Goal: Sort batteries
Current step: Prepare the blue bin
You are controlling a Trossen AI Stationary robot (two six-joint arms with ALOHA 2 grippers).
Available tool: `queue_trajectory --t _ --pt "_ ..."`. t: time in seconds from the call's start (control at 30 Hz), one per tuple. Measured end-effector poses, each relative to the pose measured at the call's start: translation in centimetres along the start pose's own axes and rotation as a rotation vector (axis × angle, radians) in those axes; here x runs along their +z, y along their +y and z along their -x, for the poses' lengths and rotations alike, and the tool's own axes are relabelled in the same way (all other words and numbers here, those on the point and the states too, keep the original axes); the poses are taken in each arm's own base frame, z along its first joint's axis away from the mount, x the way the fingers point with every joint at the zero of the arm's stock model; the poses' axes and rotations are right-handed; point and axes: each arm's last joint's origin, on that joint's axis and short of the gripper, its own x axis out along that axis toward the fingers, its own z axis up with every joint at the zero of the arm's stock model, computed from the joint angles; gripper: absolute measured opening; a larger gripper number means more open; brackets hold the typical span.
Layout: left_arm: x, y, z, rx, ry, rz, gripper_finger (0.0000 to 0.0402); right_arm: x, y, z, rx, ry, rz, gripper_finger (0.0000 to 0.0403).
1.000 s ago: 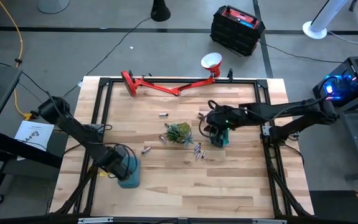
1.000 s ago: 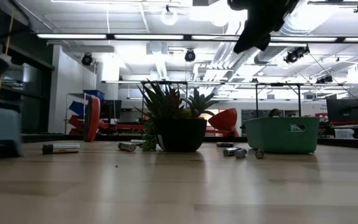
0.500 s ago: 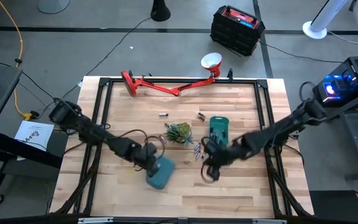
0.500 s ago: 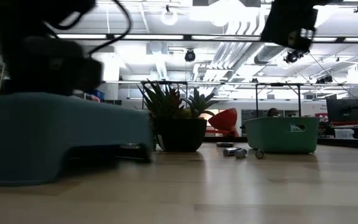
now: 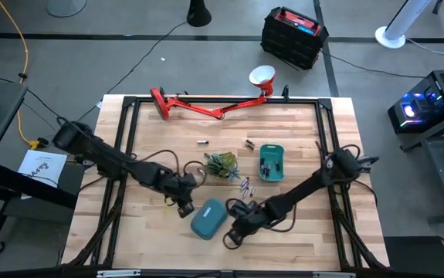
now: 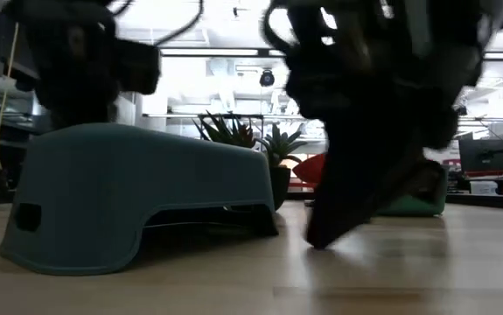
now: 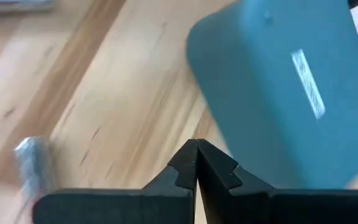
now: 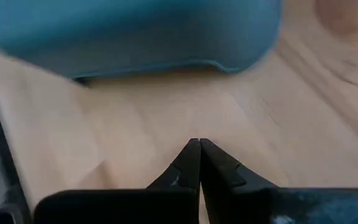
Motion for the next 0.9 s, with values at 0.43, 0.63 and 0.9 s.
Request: queue_trajectory --t 0.43,0.63,0.9 --pt "-2.9 -2.2 -1.6 0.097 -0.115 -0.105 0.0 3.0 1.8 -1.8 0.017 -0.12 0.129 0.0" --pt "-1.8 -2.0 -5.2 0.054 -0.137 -0.075 0.0 3.2 1.9 -1.7 0.039 -0.114 0.155 0.0" --pt "-1.9 -1.6 -4.8 0.079 -0.062 -0.074 0.0 5.5 4.7 2.0 0.112 -0.233 0.273 0.0"
